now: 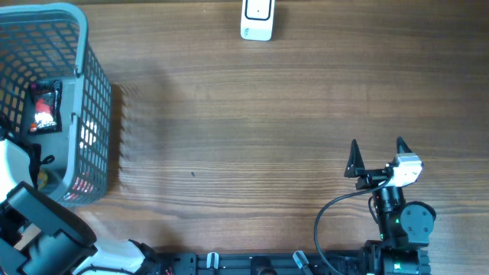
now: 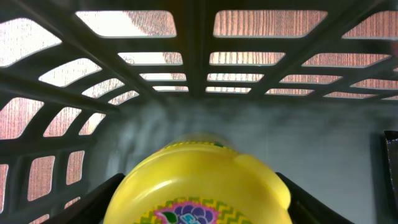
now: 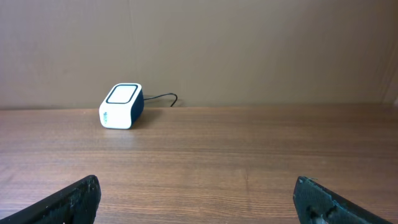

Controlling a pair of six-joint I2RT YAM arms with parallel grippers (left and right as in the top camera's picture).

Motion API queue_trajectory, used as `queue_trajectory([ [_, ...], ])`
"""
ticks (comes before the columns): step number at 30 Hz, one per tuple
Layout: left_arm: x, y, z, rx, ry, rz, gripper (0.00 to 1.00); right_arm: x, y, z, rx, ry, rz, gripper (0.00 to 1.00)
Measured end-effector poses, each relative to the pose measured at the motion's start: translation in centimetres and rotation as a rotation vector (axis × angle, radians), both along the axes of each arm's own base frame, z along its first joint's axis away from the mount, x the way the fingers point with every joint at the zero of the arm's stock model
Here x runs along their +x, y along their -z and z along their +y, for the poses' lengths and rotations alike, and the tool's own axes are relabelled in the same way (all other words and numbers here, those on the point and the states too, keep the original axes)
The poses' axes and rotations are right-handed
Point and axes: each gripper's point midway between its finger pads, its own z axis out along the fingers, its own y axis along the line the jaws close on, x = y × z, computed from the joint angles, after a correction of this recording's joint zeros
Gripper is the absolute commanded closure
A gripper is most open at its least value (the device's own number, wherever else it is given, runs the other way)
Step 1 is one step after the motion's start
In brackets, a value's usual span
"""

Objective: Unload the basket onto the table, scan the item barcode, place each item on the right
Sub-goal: 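Close the left gripper on the yellow jar lid inside the basket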

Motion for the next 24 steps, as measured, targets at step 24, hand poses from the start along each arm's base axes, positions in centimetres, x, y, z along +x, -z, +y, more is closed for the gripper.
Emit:
queue_trajectory([
  [24, -0.04, -0.35, 0.63, 0.036, -0.011, 0.003, 0.43, 0.0, 0.0, 0.0, 0.0, 0.0, 0.0, 0.01],
])
